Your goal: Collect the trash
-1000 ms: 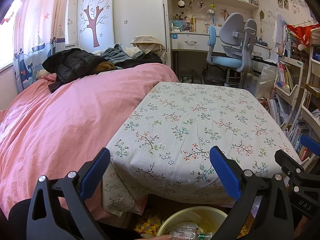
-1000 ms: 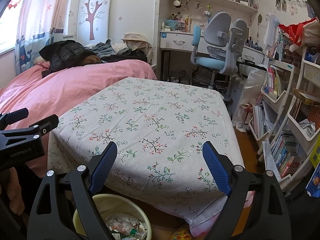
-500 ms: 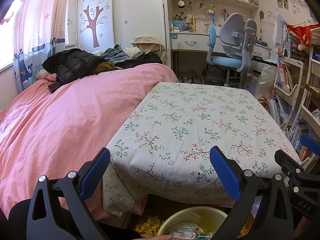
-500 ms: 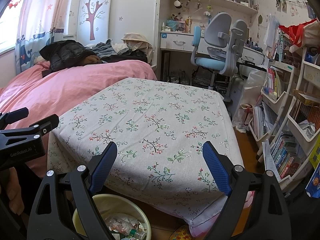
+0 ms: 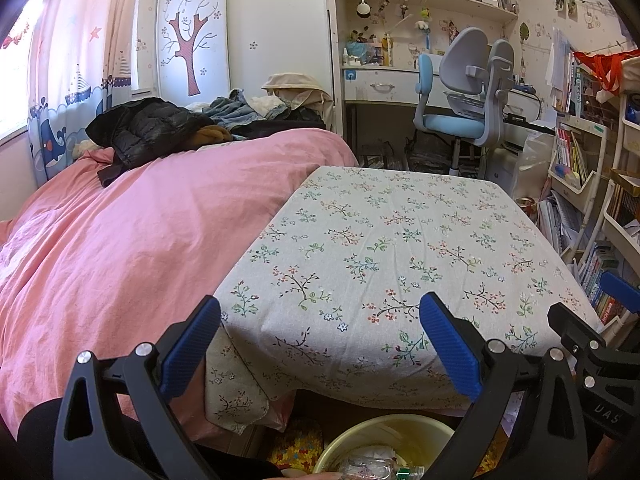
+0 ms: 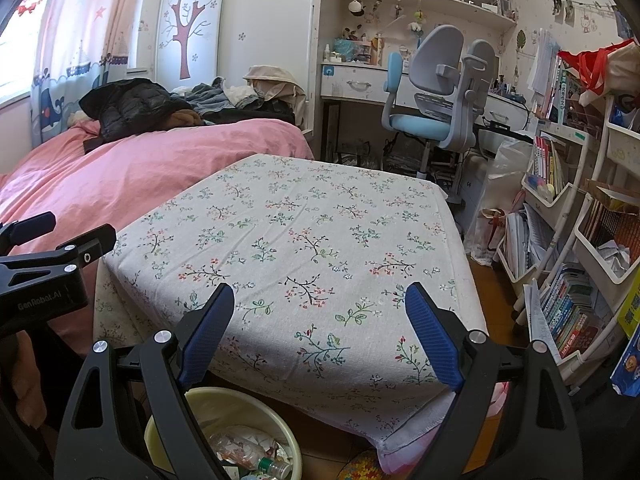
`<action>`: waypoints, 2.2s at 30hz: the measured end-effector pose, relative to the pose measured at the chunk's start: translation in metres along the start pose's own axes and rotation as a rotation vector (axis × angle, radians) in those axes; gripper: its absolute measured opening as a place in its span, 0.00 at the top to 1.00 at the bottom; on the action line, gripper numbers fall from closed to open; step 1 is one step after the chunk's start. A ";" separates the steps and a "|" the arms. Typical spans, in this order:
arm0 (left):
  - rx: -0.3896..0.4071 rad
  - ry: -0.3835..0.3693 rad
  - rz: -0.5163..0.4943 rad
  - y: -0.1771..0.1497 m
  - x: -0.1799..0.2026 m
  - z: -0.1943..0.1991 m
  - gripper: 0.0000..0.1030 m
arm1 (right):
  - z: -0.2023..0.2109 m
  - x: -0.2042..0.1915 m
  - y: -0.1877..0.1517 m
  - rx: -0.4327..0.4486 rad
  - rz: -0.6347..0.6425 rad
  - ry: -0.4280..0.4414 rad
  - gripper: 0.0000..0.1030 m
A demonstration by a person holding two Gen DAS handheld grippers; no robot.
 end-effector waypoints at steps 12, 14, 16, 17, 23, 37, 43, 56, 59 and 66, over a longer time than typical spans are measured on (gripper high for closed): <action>0.001 0.001 -0.001 0.000 0.000 0.000 0.08 | 0.000 -0.001 -0.001 0.001 0.001 -0.001 0.18; 0.002 0.000 0.000 0.000 0.000 0.000 0.08 | 0.000 -0.001 -0.001 0.001 0.002 -0.001 0.18; 0.003 0.001 0.002 0.002 0.000 0.001 0.08 | 0.000 -0.001 -0.001 0.001 0.001 -0.001 0.18; 0.002 0.000 0.002 0.003 0.000 0.001 0.08 | -0.001 0.000 0.000 0.000 0.001 -0.001 0.18; 0.003 0.002 0.000 0.003 0.001 0.002 0.08 | 0.001 -0.001 -0.001 0.001 0.002 -0.001 0.18; 0.005 0.003 0.000 0.004 0.001 0.003 0.08 | 0.000 0.000 0.000 0.000 0.006 -0.001 0.18; 0.005 0.004 0.000 0.002 0.002 0.003 0.08 | 0.000 -0.001 -0.001 0.000 0.006 -0.001 0.18; 0.005 0.003 -0.002 0.003 0.003 0.003 0.08 | 0.000 -0.001 0.000 -0.001 0.007 -0.002 0.18; 0.005 0.003 -0.001 0.002 0.003 0.003 0.08 | 0.001 -0.002 -0.001 0.000 0.008 -0.002 0.18; 0.005 -0.002 -0.007 0.003 0.006 0.002 0.08 | 0.001 -0.002 -0.001 0.000 0.008 -0.002 0.18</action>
Point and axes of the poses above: each gripper's, at about its wrist camera, not at the fingertips, and z roughly against the way its jaws point, x to its right, y to its top, the point moved 10 cm from there along -z, roughly the way its jaws point, and after that the axes turned 8 degrees about -z, right-handed, at the moved point
